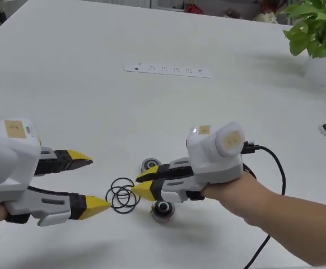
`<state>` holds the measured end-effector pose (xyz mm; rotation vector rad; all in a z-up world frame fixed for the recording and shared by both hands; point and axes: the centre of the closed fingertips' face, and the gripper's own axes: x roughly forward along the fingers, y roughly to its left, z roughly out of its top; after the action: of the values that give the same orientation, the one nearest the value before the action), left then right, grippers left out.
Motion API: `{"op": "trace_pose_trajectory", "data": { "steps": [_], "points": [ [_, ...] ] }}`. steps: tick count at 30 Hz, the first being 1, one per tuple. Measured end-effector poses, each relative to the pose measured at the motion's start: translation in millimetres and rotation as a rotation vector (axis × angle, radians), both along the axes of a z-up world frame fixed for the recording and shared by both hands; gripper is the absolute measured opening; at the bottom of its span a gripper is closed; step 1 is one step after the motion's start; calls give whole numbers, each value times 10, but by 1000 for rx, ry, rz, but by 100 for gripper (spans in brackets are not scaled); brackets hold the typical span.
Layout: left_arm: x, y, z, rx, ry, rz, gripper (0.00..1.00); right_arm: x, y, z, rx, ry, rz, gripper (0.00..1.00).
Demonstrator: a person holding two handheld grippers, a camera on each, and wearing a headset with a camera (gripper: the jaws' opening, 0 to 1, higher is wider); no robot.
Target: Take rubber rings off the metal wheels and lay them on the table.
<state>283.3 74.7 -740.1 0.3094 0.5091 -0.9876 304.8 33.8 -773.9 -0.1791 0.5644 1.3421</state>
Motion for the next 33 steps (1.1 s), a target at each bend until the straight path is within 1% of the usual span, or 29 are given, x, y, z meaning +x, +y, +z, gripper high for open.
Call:
{"op": "trace_pose_trajectory", "data": {
  "steps": [13,23,27,33],
  "points": [
    [26,36,127,2,-32,4,54,50,-48,265,54,-30,-33,21],
    [76,23,241,-5,-58,-1,56,148,-164,478,103,-56,-89,31],
    [83,20,263,-3,-66,-6,58,178,-256,524,113,-64,-113,35],
    [98,26,290,-2,-75,-2,60,197,-388,544,118,-70,-147,41]
  ]
}}
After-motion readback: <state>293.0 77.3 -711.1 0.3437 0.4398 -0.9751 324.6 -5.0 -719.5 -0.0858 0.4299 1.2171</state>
